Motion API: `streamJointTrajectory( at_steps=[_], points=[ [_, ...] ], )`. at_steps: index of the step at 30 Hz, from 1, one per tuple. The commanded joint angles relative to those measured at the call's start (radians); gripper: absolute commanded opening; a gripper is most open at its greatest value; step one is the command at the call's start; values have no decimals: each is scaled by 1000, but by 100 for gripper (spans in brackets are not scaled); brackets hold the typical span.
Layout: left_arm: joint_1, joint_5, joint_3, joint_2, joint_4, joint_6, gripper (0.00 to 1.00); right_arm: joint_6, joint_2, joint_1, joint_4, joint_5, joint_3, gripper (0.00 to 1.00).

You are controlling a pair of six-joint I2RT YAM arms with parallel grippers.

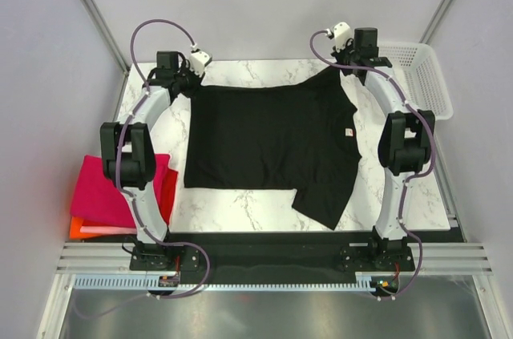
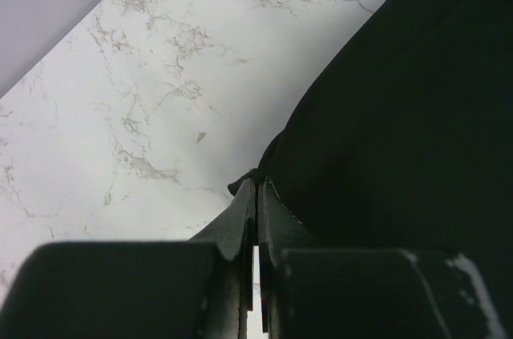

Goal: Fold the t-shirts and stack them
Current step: Flatten the tshirt out, then fold the tshirt

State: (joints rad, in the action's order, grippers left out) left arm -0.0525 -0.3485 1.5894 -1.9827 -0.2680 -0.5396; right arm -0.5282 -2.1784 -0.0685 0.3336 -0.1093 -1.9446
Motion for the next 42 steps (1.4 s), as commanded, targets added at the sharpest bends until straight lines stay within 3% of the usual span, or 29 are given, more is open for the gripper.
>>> streamJointTrajectory(
  at_steps=[1, 16, 23, 36, 42],
  points=[
    [0, -32, -45, 87, 0, -63, 2, -1, 103, -2, 7, -9, 36, 0],
    [0, -26, -184, 234, -13, -91, 2, 43, 348, -24, 82, -32, 292, 0],
    [0, -1, -189, 223, -10, -77, 2, 56, 417, -22, 76, -13, 386, 0],
    [-6, 17, -135, 197, -17, -97, 2, 71, 489, -19, 120, 7, 392, 0],
    [-6, 0, -140, 196, -97, -135, 2, 89, 525, -20, 153, 7, 424, 0]
  ],
)
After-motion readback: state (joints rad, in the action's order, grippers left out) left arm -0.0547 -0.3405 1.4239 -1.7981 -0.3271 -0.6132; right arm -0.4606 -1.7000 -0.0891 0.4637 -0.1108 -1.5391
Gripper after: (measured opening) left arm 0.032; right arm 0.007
